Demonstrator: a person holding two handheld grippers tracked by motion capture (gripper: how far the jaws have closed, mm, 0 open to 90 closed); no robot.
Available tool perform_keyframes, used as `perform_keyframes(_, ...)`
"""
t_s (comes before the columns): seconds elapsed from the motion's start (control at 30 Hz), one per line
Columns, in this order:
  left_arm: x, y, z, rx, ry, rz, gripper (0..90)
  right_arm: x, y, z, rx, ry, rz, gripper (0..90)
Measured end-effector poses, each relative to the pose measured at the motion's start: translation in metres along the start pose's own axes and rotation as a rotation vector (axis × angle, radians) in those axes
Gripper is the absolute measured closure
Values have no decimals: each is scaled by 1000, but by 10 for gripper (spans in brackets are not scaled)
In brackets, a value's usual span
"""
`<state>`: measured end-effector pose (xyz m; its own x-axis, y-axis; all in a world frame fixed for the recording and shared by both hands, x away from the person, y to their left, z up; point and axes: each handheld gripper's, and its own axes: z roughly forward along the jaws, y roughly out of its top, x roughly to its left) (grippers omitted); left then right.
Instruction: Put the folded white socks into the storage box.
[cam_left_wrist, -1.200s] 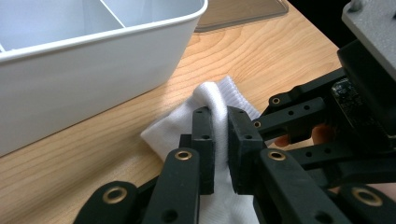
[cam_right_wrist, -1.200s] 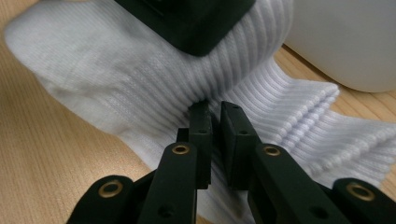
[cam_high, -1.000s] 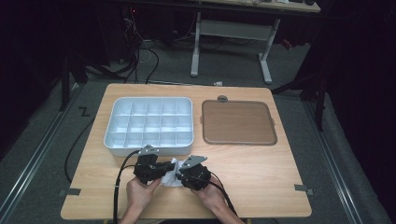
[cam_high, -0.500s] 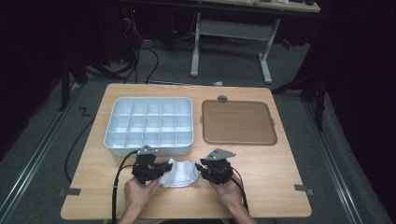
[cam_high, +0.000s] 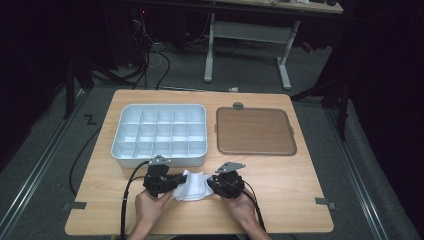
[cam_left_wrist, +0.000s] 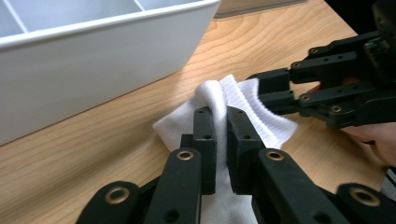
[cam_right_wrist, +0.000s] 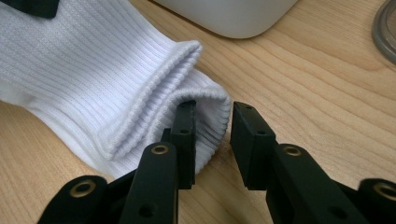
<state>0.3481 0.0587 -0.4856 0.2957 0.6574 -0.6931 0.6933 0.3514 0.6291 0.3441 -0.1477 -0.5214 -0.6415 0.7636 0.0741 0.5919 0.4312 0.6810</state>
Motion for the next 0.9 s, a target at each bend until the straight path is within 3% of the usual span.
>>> perform_keyframes(0.23, -5, 0, 3, -2, -34, -26, 838, 2, 1, 2, 3, -3, -28, 744)
perform_keyframes(0.57, -19, -3, 14, 15, -58, 10, 835, 5, 3, 5, -1, 12, -52, 756)
perform_keyframes(0.9, -22, -6, 28, 26, -74, 4, 832, 6, 4, 7, -4, 21, -63, 759)
